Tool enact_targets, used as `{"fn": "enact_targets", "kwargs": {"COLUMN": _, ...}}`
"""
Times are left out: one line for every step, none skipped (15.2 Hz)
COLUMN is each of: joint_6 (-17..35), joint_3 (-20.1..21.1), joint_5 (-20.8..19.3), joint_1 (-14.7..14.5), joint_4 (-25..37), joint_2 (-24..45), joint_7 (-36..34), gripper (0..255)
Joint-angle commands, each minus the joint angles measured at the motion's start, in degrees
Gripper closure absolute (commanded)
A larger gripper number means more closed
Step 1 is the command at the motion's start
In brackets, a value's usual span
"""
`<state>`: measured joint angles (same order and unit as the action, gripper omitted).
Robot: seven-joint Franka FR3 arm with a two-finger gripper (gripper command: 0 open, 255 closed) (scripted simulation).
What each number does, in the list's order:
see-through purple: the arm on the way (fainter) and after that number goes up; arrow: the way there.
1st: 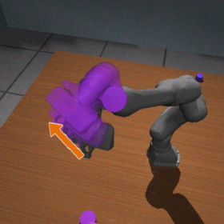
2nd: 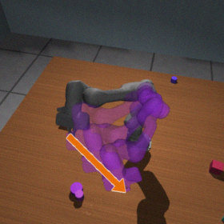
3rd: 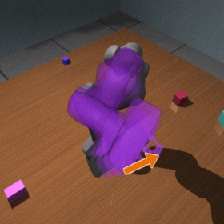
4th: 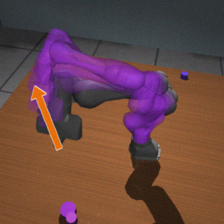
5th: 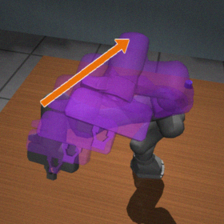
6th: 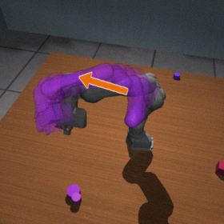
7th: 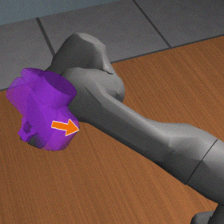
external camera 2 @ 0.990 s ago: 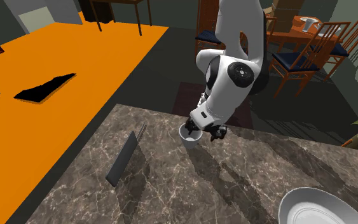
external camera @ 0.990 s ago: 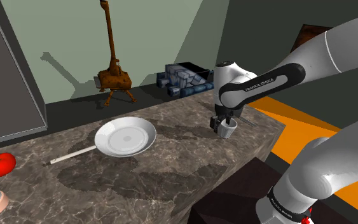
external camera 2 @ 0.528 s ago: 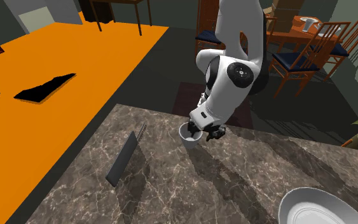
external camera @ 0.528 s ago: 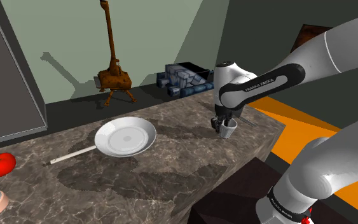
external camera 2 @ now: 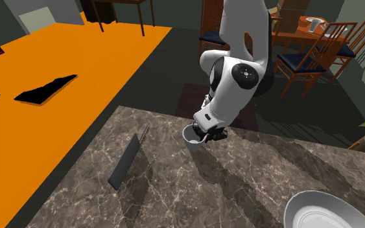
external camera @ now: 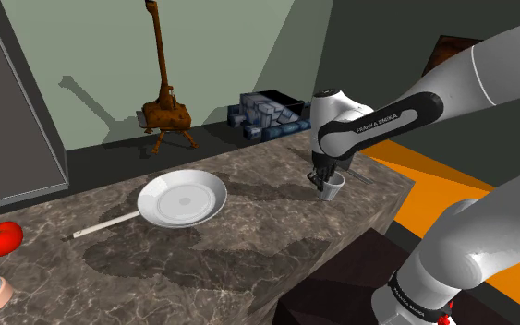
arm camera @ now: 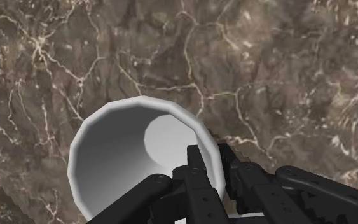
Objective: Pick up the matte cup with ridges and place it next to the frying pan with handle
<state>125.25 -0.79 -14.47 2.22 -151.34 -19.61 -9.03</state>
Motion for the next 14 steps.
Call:
{"fn": "enact_targets", "kwargs": {"joint_6": 0.0, "joint_3": 0.0, "joint_5": 0.0, "joint_1": 0.0, "joint_4": 0.0, "joint_2": 0.0, "joint_7": 0.0, "gripper": 255}}
{"fn": "enact_targets", "kwargs": {"joint_6": -0.9, "joint_3": 0.0, "joint_5": 0.2, "joint_1": 0.0, "joint_4": 0.3, "joint_2": -0.6, "joint_7": 0.2, "gripper": 255}}
{"fn": "enact_targets", "kwargs": {"joint_6": -1.8, "joint_3": 0.0, "joint_5": 0.3, "joint_1": -0.1, "joint_4": 0.7, "joint_2": -1.1, "joint_7": 0.4, "gripper": 255}}
{"fn": "enact_targets", "kwargs": {"joint_6": -2.7, "joint_3": 0.0, "joint_5": 0.5, "joint_1": -0.1, "joint_4": 1.1, "joint_2": -1.6, "joint_7": 0.6, "gripper": 255}}
{"fn": "enact_targets", "kwargs": {"joint_6": -3.6, "joint_3": 0.0, "joint_5": 0.6, "joint_1": -0.2, "joint_4": 1.5, "joint_2": -2.1, "joint_7": 0.8, "gripper": 255}}
{"fn": "enact_targets", "kwargs": {"joint_6": -4.5, "joint_3": 0.0, "joint_5": 0.7, "joint_1": -0.2, "joint_4": 1.9, "joint_2": -2.6, "joint_7": 1.0, "gripper": 255}}
{"fn": "enact_targets", "kwargs": {"joint_6": -5.4, "joint_3": 0.0, "joint_5": 0.9, "joint_1": -0.3, "joint_4": 2.4, "joint_2": -3.0, "joint_7": 1.2, "gripper": 255}}
{"fn": "enact_targets", "kwargs": {"joint_6": -6.3, "joint_3": 0.1, "joint_5": 1.0, "joint_1": -0.3, "joint_4": 2.8, "joint_2": -3.5, "joint_7": 1.4, "gripper": 255}}
{"fn": "enact_targets", "kwargs": {"joint_6": -7.1, "joint_3": 0.1, "joint_5": 1.1, "joint_1": -0.4, "joint_4": 3.3, "joint_2": -3.9, "joint_7": 1.6, "gripper": 255}}
{"fn": "enact_targets", "kwargs": {"joint_6": -8.0, "joint_3": 0.1, "joint_5": 1.2, "joint_1": -0.4, "joint_4": 3.8, "joint_2": -4.3, "joint_7": 1.8, "gripper": 255}}
{"fn": "enact_targets", "kwargs": {"joint_6": -8.9, "joint_3": 0.1, "joint_5": 1.3, "joint_1": -0.4, "joint_4": 4.2, "joint_2": -4.7, "joint_7": 2.0, "gripper": 255}}
{"fn": "enact_targets", "kwargs": {"joint_6": -9.7, "joint_3": 0.1, "joint_5": 1.5, "joint_1": -0.5, "joint_4": 4.7, "joint_2": -5.1, "joint_7": 2.1, "gripper": 255}}
{"fn": "enact_targets", "kwargs": {"joint_6": -10.6, "joint_3": 0.1, "joint_5": 1.6, "joint_1": -0.5, "joint_4": 5.2, "joint_2": -5.4, "joint_7": 2.3, "gripper": 255}}
{"fn": "enact_targets", "kwargs": {"joint_6": -11.4, "joint_3": 0.2, "joint_5": 1.7, "joint_1": -0.5, "joint_4": 5.8, "joint_2": -5.8, "joint_7": 2.5, "gripper": 255}}
